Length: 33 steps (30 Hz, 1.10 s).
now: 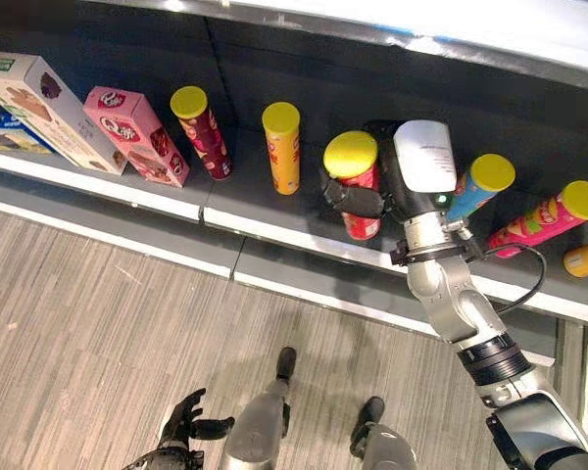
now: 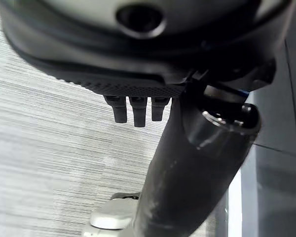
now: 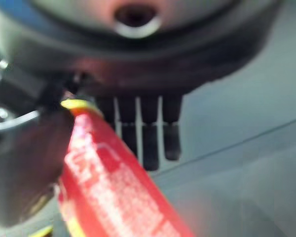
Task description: Put the goods on the table back onto the shelves and tidy them up.
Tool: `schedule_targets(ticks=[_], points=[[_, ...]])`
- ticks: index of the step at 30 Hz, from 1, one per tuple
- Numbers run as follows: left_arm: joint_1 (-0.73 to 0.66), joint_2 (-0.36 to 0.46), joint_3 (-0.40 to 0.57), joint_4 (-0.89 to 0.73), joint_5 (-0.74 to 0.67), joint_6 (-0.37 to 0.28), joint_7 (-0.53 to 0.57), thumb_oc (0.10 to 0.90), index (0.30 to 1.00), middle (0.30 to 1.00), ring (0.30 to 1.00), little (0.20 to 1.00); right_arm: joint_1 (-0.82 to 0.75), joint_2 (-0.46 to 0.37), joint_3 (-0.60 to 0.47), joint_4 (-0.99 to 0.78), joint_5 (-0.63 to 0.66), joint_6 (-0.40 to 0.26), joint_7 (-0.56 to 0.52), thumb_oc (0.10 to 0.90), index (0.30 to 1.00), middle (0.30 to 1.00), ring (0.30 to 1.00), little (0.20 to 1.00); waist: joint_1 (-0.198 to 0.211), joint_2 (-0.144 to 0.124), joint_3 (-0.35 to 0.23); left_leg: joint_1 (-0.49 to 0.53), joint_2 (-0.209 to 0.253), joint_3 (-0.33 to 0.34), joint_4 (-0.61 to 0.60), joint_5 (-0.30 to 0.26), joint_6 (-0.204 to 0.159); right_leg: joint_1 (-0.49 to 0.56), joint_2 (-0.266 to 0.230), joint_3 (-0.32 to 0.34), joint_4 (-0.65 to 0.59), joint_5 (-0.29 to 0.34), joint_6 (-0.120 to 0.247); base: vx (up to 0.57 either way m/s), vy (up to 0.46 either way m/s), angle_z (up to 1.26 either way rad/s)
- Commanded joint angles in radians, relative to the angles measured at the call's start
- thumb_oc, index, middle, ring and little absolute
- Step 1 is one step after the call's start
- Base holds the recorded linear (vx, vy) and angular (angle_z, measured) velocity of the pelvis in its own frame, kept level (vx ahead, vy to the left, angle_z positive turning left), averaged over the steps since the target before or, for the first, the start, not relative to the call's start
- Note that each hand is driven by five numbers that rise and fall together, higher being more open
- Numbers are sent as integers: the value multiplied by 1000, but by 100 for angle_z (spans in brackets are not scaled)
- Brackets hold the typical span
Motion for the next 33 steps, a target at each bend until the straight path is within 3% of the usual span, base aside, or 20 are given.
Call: schedule_targets(ticks=[1, 13, 19, 33], points=[[69, 89, -22, -69, 24, -55, 24, 800, 900, 900, 900, 900, -154, 12, -29, -72, -43, -26, -115, 400, 300, 300, 300, 300, 23, -9, -51, 50, 33, 3, 65, -156, -18, -130, -133, 47, 136, 90, 80, -73, 20, 15], [59, 113, -53, -127, 29, -58, 22, 800, 900, 900, 900, 900, -168, 11, -70, -53, -27, 10, -185, 400, 300, 300, 300, 300, 48, 5, -3, -25, 2, -24, 130, -172, 4, -171, -157, 38, 165, 121, 83, -12, 8, 5], [40, 126, -74, -138, 33, -67, 30, 800, 900, 900, 900, 900, -193, -12, -96, -16, -11, 29, -233, 400, 300, 300, 300, 300, 51, 27, 20, -78, -8, -37, 165, -172, 8, -190, -167, 25, 170, 152, 85, -14, 12, 8], [10, 144, -109, -153, 9, -77, 28, 800, 900, 900, 900, 900, -236, -80, -213, 67, 69, 76, -376, 400, 300, 300, 300, 300, 58, 91, 38, -172, -35, -81, 202, -165, 5, -225, -193, -26, 194, 138, 77, -2, 1, 11]])
